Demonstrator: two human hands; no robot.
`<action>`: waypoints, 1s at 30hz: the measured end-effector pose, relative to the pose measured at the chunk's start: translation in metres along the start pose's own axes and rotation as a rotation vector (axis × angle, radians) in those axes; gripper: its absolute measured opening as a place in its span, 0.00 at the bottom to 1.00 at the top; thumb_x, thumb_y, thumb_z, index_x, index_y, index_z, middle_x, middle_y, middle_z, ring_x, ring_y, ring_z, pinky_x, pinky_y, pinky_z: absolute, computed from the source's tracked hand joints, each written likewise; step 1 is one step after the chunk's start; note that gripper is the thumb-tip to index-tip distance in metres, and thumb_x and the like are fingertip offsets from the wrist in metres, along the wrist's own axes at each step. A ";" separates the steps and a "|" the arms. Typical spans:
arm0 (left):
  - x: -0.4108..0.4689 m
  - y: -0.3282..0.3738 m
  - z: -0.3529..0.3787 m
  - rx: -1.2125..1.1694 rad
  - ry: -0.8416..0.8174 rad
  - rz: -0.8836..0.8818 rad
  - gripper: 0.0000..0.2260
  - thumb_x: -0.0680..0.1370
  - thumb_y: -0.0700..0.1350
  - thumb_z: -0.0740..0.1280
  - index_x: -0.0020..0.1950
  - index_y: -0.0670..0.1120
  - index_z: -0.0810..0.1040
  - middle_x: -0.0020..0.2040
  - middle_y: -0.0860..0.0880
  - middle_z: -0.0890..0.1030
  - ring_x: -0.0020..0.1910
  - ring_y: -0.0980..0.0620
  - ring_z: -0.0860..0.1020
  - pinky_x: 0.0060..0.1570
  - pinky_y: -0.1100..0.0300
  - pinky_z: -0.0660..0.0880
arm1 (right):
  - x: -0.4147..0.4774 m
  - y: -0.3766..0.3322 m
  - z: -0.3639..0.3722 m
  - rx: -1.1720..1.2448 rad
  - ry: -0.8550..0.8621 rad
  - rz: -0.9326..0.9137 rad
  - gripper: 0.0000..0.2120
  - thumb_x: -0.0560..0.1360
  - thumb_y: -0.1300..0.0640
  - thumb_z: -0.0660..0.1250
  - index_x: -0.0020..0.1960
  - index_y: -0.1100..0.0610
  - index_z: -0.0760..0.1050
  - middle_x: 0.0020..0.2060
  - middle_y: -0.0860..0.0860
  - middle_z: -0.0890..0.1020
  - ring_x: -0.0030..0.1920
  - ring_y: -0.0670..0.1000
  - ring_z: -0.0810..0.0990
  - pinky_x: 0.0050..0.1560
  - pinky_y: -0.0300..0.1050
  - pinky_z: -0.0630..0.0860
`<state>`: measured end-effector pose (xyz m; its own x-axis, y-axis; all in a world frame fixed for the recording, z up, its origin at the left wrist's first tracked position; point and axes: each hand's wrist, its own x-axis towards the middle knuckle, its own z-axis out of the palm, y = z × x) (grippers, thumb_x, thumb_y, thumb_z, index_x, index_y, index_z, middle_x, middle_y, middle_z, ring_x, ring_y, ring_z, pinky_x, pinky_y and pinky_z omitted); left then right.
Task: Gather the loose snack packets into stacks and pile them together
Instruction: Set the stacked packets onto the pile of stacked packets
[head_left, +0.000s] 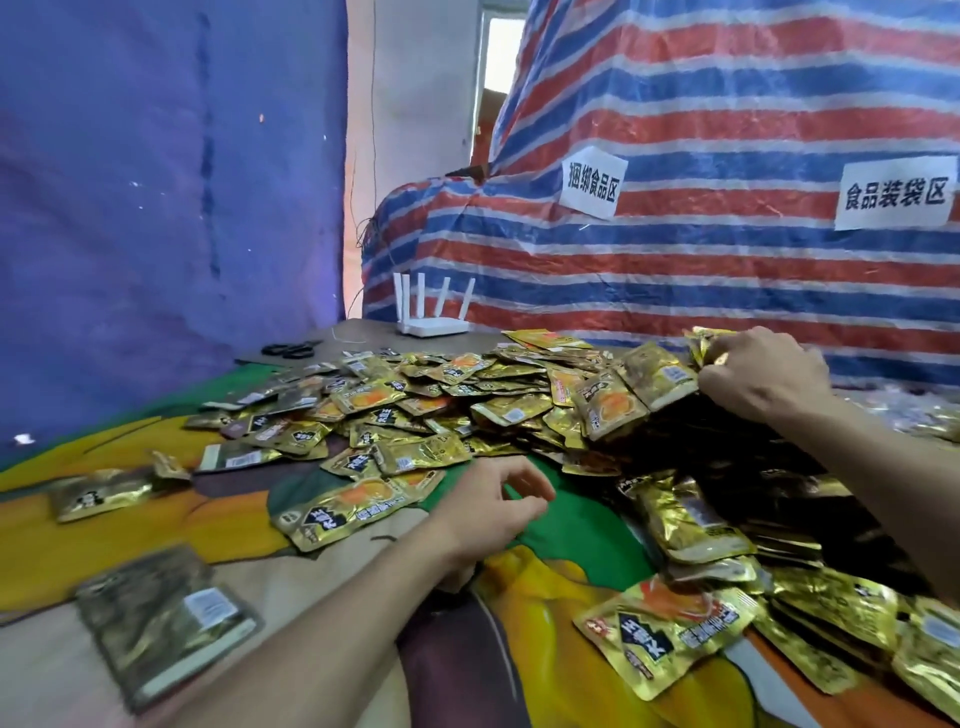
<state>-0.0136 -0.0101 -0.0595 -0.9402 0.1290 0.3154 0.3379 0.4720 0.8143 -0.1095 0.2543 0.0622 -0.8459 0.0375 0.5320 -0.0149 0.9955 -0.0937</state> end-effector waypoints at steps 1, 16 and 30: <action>-0.001 0.001 -0.001 0.044 0.005 0.012 0.07 0.79 0.40 0.69 0.45 0.53 0.80 0.44 0.56 0.81 0.33 0.66 0.76 0.36 0.73 0.70 | -0.002 -0.001 -0.002 -0.004 -0.021 -0.014 0.27 0.61 0.45 0.56 0.54 0.50 0.83 0.47 0.58 0.81 0.48 0.59 0.75 0.51 0.55 0.68; 0.005 0.016 -0.060 0.486 0.074 -0.223 0.19 0.73 0.47 0.75 0.61 0.47 0.75 0.59 0.47 0.77 0.57 0.46 0.77 0.58 0.48 0.77 | -0.068 -0.127 0.006 0.366 -0.035 -0.574 0.24 0.75 0.48 0.69 0.70 0.48 0.72 0.64 0.52 0.78 0.65 0.53 0.72 0.67 0.56 0.65; 0.028 -0.058 -0.157 0.677 -0.502 -0.412 0.47 0.61 0.69 0.78 0.76 0.71 0.58 0.82 0.59 0.52 0.81 0.47 0.50 0.76 0.41 0.53 | -0.030 -0.179 0.123 0.264 -0.397 -0.231 0.48 0.75 0.61 0.70 0.83 0.55 0.42 0.80 0.62 0.52 0.80 0.63 0.52 0.79 0.60 0.56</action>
<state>-0.0529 -0.1710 -0.0208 -0.9421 0.1252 -0.3110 0.0248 0.9511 0.3080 -0.1474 0.0638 -0.0406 -0.9407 -0.2669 0.2094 -0.3151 0.9161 -0.2480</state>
